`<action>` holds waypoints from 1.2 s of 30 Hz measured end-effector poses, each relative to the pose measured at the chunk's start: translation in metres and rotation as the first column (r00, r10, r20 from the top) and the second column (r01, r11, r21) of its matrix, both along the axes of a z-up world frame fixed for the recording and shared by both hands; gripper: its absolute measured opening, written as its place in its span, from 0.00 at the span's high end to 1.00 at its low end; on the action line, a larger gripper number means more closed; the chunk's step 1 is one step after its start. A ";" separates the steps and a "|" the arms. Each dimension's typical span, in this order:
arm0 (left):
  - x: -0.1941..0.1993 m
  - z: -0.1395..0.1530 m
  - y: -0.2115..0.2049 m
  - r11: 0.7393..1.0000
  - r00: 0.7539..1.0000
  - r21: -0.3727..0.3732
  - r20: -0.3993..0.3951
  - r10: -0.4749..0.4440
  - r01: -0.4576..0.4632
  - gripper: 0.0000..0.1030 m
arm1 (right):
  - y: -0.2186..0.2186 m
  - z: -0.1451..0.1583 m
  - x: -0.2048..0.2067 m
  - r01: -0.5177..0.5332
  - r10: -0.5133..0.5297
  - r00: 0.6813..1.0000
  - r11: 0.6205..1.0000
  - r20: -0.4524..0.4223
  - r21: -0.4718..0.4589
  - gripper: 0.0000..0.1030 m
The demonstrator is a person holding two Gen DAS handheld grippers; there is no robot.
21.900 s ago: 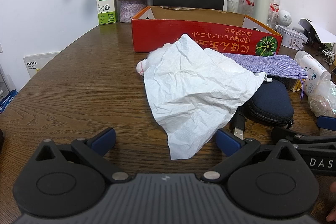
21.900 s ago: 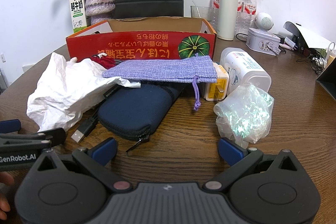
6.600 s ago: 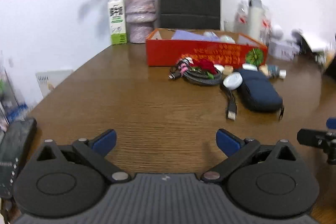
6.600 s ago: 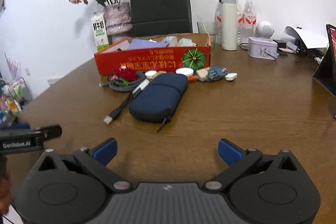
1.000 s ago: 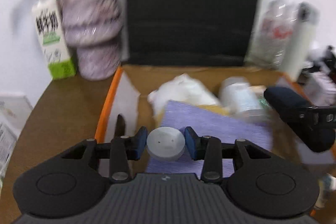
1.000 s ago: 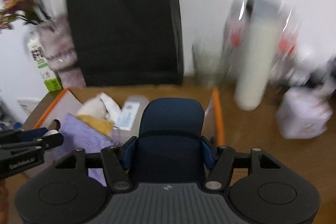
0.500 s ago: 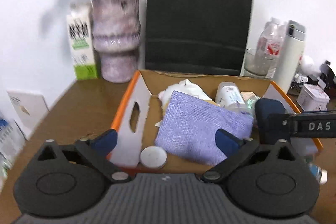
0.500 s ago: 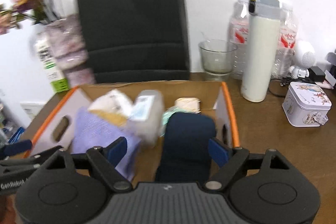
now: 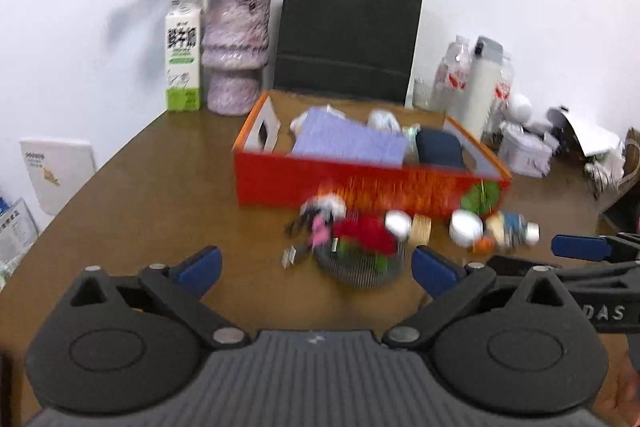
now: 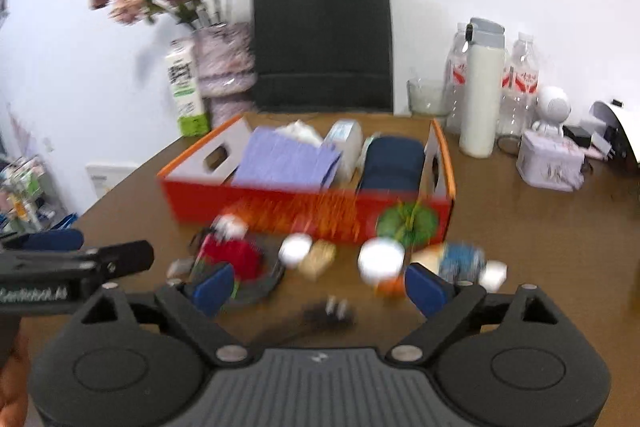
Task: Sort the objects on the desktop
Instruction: 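Withdraw both open tools from the box toward the table, then grasp the red rose with the left tool while the right tool grasps the black USB cable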
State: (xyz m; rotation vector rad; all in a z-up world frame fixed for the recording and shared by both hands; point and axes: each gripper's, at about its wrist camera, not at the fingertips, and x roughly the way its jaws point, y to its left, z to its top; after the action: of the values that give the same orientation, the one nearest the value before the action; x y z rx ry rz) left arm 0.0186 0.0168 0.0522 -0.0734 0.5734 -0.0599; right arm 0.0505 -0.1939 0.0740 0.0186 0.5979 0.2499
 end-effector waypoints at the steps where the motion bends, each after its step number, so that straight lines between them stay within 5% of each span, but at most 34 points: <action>1: -0.012 -0.005 0.002 1.000 1.000 -0.003 0.003 0.004 -0.004 0.00 | -0.001 -0.007 -0.015 -0.008 0.008 1.000 1.000 0.002 -0.003 0.10; 10: -0.101 -0.040 0.005 0.998 1.000 0.058 0.011 -0.005 0.005 0.00 | -0.019 -0.055 -0.108 -0.007 0.008 0.999 1.000 -0.038 0.023 0.10; 16: -0.108 -0.054 -0.006 0.991 0.999 0.125 -0.028 -0.038 0.041 0.00 | -0.030 -0.067 -0.129 0.027 -0.023 0.998 0.997 -0.052 0.078 0.10; 20: -0.101 -0.050 -0.011 0.994 0.997 0.087 -0.022 -0.068 0.069 0.00 | -0.033 -0.067 -0.128 0.044 -0.039 0.998 0.994 -0.052 0.099 0.10; 25: -0.061 -0.024 -0.012 0.991 0.989 0.082 0.090 -0.117 0.109 0.03 | -0.032 -0.063 -0.108 0.027 -0.015 0.995 0.993 -0.102 0.112 0.13; 29: 0.003 -0.013 -0.018 0.980 0.977 0.088 0.104 -0.187 0.178 0.07 | -0.019 -0.057 -0.078 -0.009 0.018 0.994 0.997 -0.110 0.077 0.18; 36: 0.112 -0.039 -0.042 0.965 0.974 0.137 -0.067 -0.218 0.225 0.24 | 0.014 -0.055 -0.019 -0.069 0.077 0.988 0.996 -0.137 0.065 0.23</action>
State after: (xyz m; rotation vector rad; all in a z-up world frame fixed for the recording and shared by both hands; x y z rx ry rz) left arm 0.1304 -0.0253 0.0134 0.1305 0.6343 -0.2349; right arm 0.0319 -0.1797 0.0193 0.0726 0.7313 0.3394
